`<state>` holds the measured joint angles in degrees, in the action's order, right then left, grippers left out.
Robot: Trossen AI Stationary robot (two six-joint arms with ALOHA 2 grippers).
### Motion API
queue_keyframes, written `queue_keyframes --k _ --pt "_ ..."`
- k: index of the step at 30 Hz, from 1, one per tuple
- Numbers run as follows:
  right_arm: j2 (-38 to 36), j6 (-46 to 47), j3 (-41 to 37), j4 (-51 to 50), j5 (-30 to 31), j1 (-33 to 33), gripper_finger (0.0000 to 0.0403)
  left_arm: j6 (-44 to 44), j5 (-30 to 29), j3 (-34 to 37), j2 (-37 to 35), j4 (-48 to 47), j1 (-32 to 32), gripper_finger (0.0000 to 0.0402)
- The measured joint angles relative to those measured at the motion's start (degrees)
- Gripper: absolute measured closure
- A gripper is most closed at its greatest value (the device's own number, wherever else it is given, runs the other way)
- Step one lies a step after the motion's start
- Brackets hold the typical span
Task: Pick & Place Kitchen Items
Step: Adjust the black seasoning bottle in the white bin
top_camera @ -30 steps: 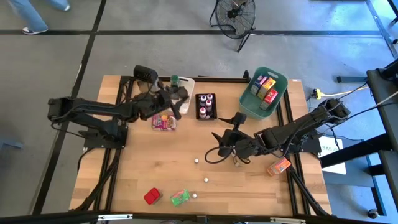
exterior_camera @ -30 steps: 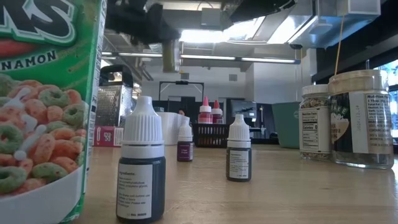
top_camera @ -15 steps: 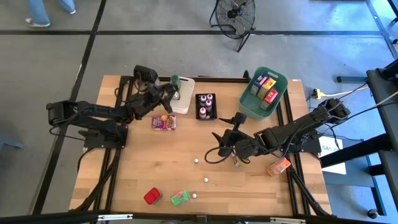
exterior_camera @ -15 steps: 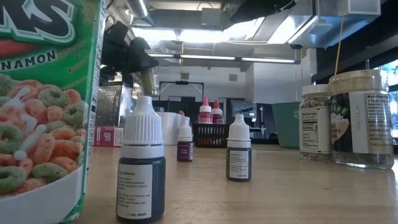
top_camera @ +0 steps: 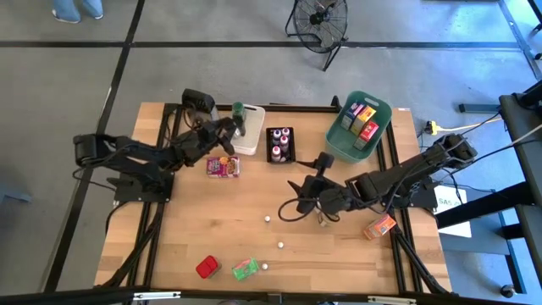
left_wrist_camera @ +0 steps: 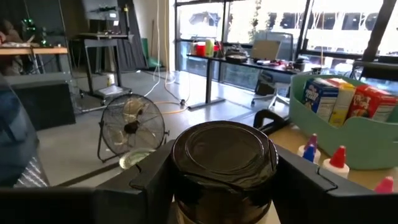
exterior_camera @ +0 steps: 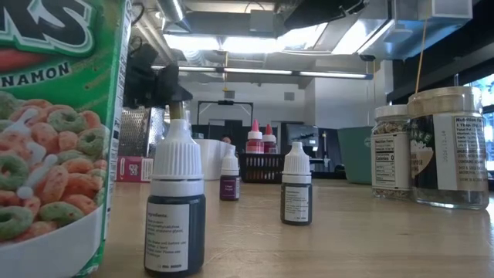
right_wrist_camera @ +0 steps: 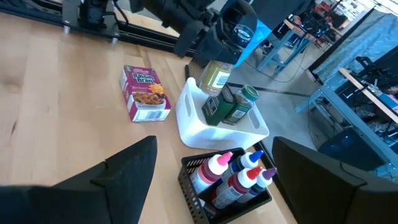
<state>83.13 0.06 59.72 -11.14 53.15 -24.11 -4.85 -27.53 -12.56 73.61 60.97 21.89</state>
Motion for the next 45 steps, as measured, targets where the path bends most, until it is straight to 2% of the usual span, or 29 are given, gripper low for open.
queue_keyframes --k 9,15,31,38,45 --pt "0.0 0.0 0.0 0.0 -2.2 0.3 0.0082 -1.4 -2.0 0.0 11.8 11.1 0.0 0.0192" --pt "0.0 0.0 0.0 -0.3 -2.3 0.3 0.0082 -1.9 -3.7 0.0 16.5 12.6 0.0 0.0192" --pt "0.0 0.0 0.0 -0.2 -2.4 0.3 0.0082 -2.4 -4.5 -0.6 28.8 25.5 0.0 0.0192" --pt "0.0 0.0 0.0 -0.2 -2.4 0.3 0.0082 -2.2 -4.5 -2.3 32.4 26.3 0.0 0.0192" --pt "0.0 0.0 0.0 -0.2 -2.4 0.3 0.0082 -1.6 -4.4 -2.5 32.6 26.3 0.1 0.0191"
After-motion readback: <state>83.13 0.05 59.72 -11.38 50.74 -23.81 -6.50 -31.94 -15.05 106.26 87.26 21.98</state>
